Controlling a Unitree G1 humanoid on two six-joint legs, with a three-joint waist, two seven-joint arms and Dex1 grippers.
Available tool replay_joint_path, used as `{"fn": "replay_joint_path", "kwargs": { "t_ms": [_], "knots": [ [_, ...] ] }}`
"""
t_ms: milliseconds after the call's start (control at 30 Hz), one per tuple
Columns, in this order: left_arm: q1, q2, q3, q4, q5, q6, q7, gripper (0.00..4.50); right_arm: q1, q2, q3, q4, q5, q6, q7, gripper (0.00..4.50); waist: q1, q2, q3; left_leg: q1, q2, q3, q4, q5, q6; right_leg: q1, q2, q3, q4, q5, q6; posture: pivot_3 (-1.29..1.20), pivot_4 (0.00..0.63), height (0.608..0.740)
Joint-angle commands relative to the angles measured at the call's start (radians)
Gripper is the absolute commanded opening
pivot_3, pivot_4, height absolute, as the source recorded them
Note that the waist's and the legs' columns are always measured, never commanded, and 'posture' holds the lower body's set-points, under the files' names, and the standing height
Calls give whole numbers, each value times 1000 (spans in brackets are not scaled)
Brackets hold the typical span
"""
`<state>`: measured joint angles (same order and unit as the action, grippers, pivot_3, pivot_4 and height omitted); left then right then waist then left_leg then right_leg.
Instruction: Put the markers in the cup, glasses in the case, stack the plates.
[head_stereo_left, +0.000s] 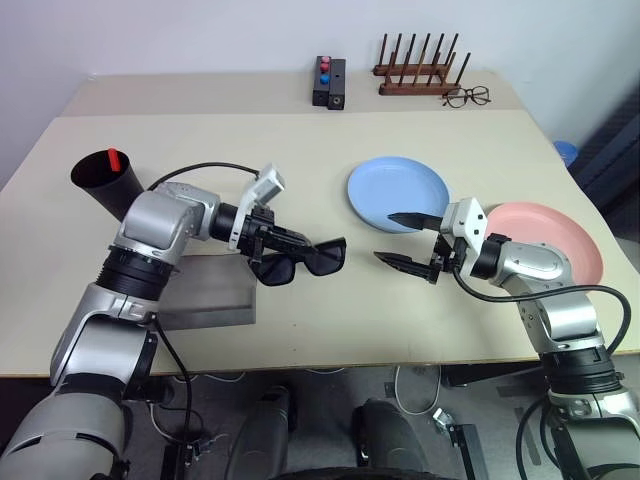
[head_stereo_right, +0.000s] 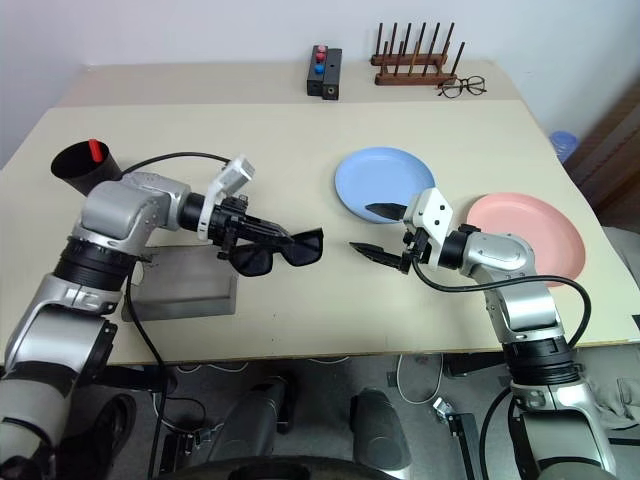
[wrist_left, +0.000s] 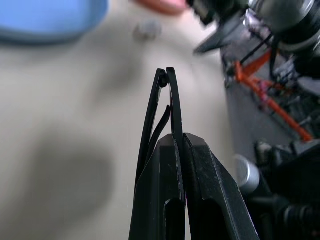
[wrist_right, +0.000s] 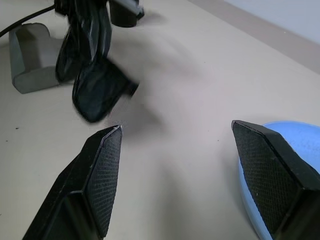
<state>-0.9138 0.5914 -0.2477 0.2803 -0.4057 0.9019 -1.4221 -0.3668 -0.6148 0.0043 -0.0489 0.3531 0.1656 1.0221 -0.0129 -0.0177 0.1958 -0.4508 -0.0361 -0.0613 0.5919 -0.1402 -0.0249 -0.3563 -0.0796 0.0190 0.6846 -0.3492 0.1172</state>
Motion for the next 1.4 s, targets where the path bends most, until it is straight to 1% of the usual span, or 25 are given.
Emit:
{"fn": "replay_joint_path", "kwargs": {
  "t_ms": [33, 300, 400, 500, 667, 767, 867, 933, 1067, 1133, 1200, 1267, 1333, 1400],
  "knots": [
    [-28, 20, 36, 15, -35, -4, -44, 17, -15, 1, -15, -19, 2, -18, -8, 3564, 0, 0, 0, 0, 0, 0, 0, 0, 0, 0, 0, 0, 0, 0, 0, 0, 150, 735],
    [-51, 103, 48, 49, -91, 51, -157, 17, -10, 1, -18, -24, 3, -17, -14, 3564, -2, 0, 0, 0, 0, 0, -1, 0, 0, 0, 0, 0, 0, 0, 0, 0, 150, 735],
    [-45, 135, 87, 40, -118, 57, -171, 17, -7, 5, -18, -27, 5, -16, -17, 3564, -1, 0, 0, 0, 0, 0, -1, 0, 0, 0, 0, 0, 0, 0, 0, 0, 150, 735],
    [-24, 207, 78, 21, -152, 56, -191, 17, -4, 8, -17, -27, 3, -19, -20, 3564, -2, 0, 0, 0, 0, 0, -1, 0, 0, -1, 0, 0, 0, 0, 0, 0, 150, 735],
    [19, 315, 25, -19, -202, 15, -192, 17, -1, 12, -14, -29, 3, -22, -21, 3564, -4, 0, 0, 0, 0, 0, -2, 0, 0, -1, -2, 1, 0, 0, 0, 0, 150, 735],
    [46, 400, -37, -38, -227, -42, -192, 17, -5, 14, -12, -23, 4, -23, -19, 3564, -2, 0, 0, 0, 0, 0, -2, 0, 0, -1, -2, 1, -1, 0, 0, 0, 150, 735],
    [58, 461, -80, -41, -258, -99, -192, 17, -9, 15, -10, -22, 3, -22, -17, 3564, 0, 0, 0, -1, 0, 0, -2, 0, 0, -1, -3, 2, -1, -1, -1, 0, 150, 735],
    [95, 517, -112, -45, -244, -219, -192, 17, -11, 14, -7, -21, 2, -22, -15, 3564, -1, 0, 0, -1, 0, 0, -2, 0, 0, -2, -4, 2, -2, -2, -4, 0, 150, 735],
    [142, 573, -135, -19, -244, -351, -192, 17, -7, 9, -5, -21, 0, -21, -9, 3564, -1, 0, 0, -1, 1, 0, -4, 0, 0, -3, -4, 3, -2, -2, -4, 0, 150, 735],
    [166, 605, -156, -19, -291, -383, -192, 17, -6, 8, -5, -24, 2, -16, -6, 3564, -1, 0, 0, -2, 1, 0, -4, 0, 0, -4, -4, 3, -2, -2, -4, 0, 150, 735],
    [190, 608, -159, 11, -275, -455, -192, 17, -9, 6, -4, -25, 6, -12, -3, 3564, -1, 1, 0, -4, 1, 0, -4, 0, 0, -5, -4, 3, -2, -2, -4, 0, 150, 735],
    [200, 582, -150, 59, -238, -527, -192, 17, -13, 6, -2, -22, 5, -11, 0, 3564, 1, 1, 0, -4, 1, 1, -4, 0, 0, -6, -4, 3, -2, -2, -4, 0, 150, 735],
    [202, 568, -154, 89, -229, -535, -192, 17, -17, 8, 1, -18, 4, -11, 3, 3564, 2, 1, 0, -4, 1, 0, -4, 0, 0, -6, -4, 3, -2, -2, -4, 0, 150, 735],
    [215, 576, -165, 95, -239, -538, -192, 17, -19, 9, 3, -18, 4, -10, 5, 3564, 0, 1, 0, -5, 0, 0, -3, 0, 0, -6, -4, 3, -2, -2, -4, 0, 150, 735]
  ]
}}
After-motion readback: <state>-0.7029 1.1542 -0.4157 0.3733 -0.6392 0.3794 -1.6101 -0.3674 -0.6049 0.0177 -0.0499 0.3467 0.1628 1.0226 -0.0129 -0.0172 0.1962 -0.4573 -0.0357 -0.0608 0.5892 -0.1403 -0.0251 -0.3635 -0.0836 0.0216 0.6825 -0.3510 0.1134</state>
